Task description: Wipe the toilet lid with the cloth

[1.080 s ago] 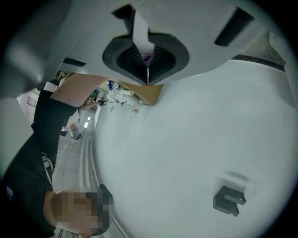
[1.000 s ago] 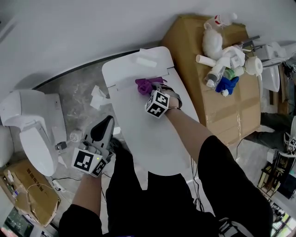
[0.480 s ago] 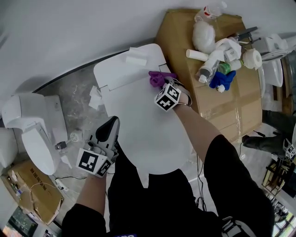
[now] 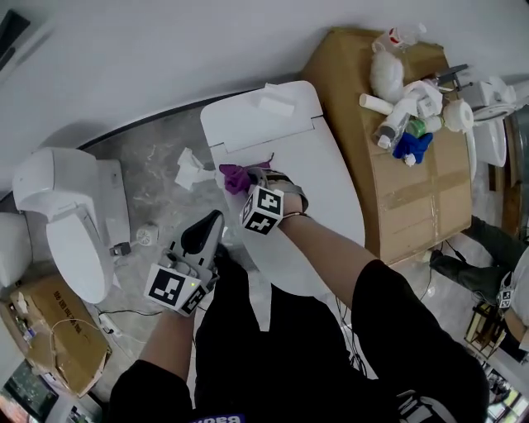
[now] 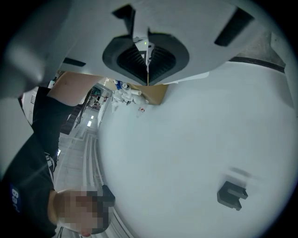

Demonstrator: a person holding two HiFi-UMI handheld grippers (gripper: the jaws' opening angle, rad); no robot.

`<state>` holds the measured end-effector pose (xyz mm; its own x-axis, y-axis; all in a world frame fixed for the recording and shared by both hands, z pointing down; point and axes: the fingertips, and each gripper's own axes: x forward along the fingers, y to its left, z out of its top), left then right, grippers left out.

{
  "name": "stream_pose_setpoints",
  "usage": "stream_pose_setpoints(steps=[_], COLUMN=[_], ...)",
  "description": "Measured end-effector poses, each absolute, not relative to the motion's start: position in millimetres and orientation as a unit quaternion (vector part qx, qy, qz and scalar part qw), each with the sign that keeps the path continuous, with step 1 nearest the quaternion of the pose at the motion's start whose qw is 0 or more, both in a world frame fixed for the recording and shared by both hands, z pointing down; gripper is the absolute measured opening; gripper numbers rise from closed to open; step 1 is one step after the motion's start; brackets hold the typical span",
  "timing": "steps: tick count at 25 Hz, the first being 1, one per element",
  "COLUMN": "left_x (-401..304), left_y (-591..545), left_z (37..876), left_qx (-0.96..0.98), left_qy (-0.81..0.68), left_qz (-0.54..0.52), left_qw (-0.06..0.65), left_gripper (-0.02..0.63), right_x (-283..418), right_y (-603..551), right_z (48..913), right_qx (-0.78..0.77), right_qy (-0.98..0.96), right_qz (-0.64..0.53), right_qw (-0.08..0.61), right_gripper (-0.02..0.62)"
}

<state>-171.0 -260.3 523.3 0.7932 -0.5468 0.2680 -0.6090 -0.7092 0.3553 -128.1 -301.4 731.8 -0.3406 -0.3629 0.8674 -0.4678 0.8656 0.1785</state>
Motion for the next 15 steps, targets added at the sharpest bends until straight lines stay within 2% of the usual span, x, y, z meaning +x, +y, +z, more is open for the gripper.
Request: stream_pose_setpoints(steps=[3,6,10,15], left_x=[-190.8,-198.0,-193.5,-159.9], left_y=[-253.4,-245.9,-237.0,-223.1], left_z=[519.8,515.9,524.3,523.4], left_qx=[0.926,0.930,0.933,0.925], left_qy=[-0.302,-0.288,-0.286,-0.312], left_qz=[0.073,0.078,0.087,0.084], left_qw=[0.213,0.212,0.199,0.203], left_gripper=[0.026,0.026,0.026,0.025], right_x=[-166.8,-166.2,-121.2,-23.0], right_y=[-281.2,-270.9,-269.2,-263.7], right_z=[744.9,762.4,775.0,777.5], right_qx=[0.231,0.236,0.265,0.318], right_qy=[-0.816,-0.806,-0.793,-0.762], right_qz=[0.052,0.064,0.084,0.121], right_qw=[0.527,0.539,0.543,0.551], right_gripper=[0.066,0.066,0.066,0.066])
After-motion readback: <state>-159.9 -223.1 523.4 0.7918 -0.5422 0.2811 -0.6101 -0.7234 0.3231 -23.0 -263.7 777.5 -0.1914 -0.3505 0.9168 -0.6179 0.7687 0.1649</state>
